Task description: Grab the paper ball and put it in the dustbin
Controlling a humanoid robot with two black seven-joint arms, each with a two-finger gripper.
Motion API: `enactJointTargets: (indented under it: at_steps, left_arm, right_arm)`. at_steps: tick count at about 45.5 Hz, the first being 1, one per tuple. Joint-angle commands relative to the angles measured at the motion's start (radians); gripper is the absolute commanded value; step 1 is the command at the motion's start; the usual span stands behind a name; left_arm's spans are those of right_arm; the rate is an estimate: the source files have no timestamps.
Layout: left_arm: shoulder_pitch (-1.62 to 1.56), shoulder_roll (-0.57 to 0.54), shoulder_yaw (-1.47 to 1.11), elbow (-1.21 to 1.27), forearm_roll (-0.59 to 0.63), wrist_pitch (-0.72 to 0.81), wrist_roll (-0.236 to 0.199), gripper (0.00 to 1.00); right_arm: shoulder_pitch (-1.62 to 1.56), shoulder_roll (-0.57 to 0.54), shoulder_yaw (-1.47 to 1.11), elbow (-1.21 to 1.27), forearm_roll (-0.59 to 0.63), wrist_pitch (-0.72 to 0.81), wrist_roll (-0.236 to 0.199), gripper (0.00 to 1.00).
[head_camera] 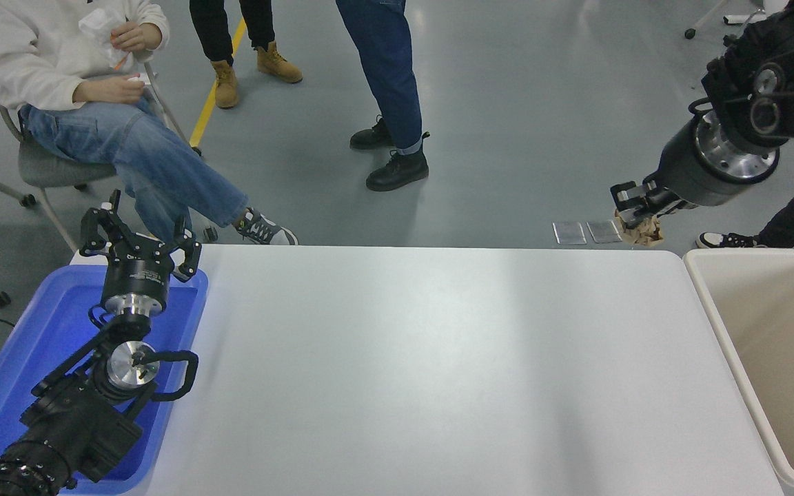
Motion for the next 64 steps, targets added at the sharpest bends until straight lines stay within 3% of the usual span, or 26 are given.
enactJointTargets:
  at_steps: [1, 13, 18, 23, 30, 42, 51, 64]
  left_arm:
    - [-0.001, 0.000, 0.000, 0.000, 0.000, 0.000, 0.000, 0.99]
    - [-0.001, 0.000, 0.000, 0.000, 0.000, 0.000, 0.000, 0.99]
    - [-0.001, 0.000, 0.000, 0.000, 0.000, 0.000, 0.000, 0.99]
    - [-0.001, 0.000, 0.000, 0.000, 0.000, 0.000, 0.000, 0.99]
    - [-0.001, 0.000, 0.000, 0.000, 0.000, 0.000, 0.000, 0.99]
    - [-0.001, 0.000, 0.000, 0.000, 0.000, 0.000, 0.000, 0.99]
    - [-0.001, 0.000, 0.000, 0.000, 0.000, 0.000, 0.000, 0.99]
    - [-0.001, 0.000, 0.000, 0.000, 0.000, 0.000, 0.000, 0.99]
  right_arm:
    - [0.045, -0.087, -0.103, 0.014, -0.101, 0.001, -0.004, 0.00]
    - [-0.095, -0.503, -0.105, -0.182, -0.429, 0.000, 0.003, 0.00]
    - [-0.253, -0.638, -0.005, -0.345, -0.469, -0.010, 0.009, 0.00]
    - [-0.514, -0.675, 0.212, -0.495, -0.471, -0.040, 0.009, 0.00]
    - [-0.959, -0.647, 0.605, -0.725, -0.471, -0.131, 0.012, 0.00]
    - [-1.525, -0.379, 1.036, -1.064, -0.449, -0.379, 0.014, 0.00]
    - [-1.648, -0.219, 1.179, -1.210, -0.356, -0.401, 0.012, 0.00]
    - [-1.683, -0.166, 1.242, -1.239, -0.322, -0.402, 0.011, 0.00]
